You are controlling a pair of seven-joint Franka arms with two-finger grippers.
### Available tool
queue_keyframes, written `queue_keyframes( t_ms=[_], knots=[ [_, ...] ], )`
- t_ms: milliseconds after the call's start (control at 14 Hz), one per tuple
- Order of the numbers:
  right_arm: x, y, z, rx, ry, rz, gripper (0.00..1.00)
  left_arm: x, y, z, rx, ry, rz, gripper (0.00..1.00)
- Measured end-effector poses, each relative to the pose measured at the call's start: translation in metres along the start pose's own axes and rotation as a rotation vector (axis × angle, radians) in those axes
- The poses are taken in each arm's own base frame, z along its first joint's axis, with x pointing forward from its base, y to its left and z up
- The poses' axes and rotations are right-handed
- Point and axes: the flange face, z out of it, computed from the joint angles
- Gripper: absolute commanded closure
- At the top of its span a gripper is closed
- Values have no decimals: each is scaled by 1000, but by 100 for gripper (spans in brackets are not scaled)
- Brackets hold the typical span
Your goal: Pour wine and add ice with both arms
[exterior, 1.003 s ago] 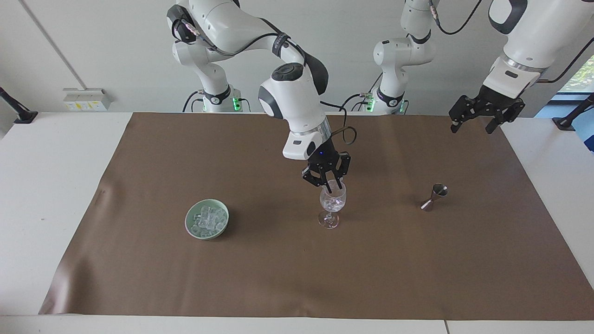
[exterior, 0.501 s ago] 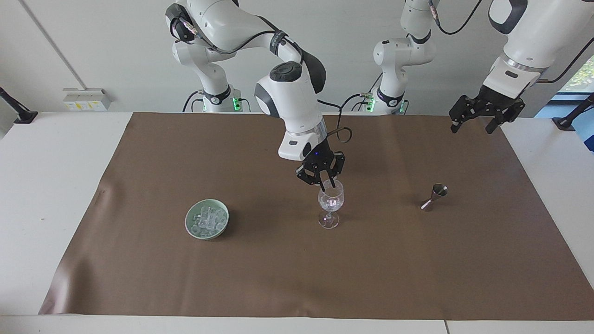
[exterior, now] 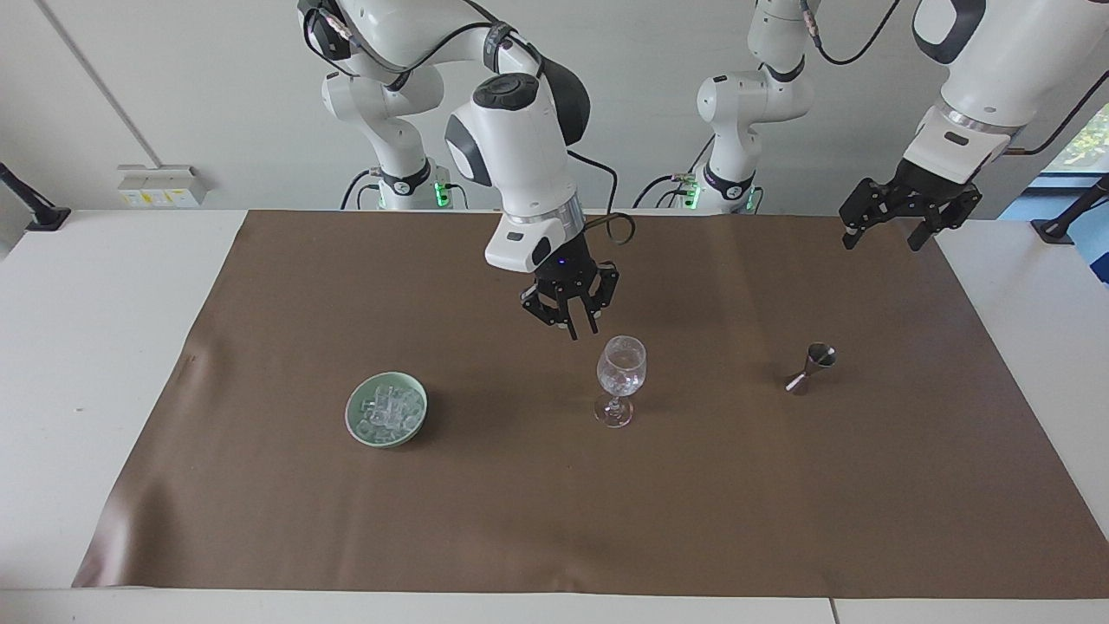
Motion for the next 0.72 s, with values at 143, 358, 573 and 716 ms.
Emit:
queue_keyframes(
  t_ms=[143,358,573,716],
  knots=[
    [1,32,-18,-40,-43,16,64,0,0,0,0,0,0,0],
    [-1,84,-46,-94,-103,50,49,0,0,0,0,0,0,0],
    [0,130,-63,-123,-127,106,28,0,0,0,0,0,0,0],
    [0,153,-70,-135,-134,142,7,0,0,0,0,0,0,0]
  ],
)
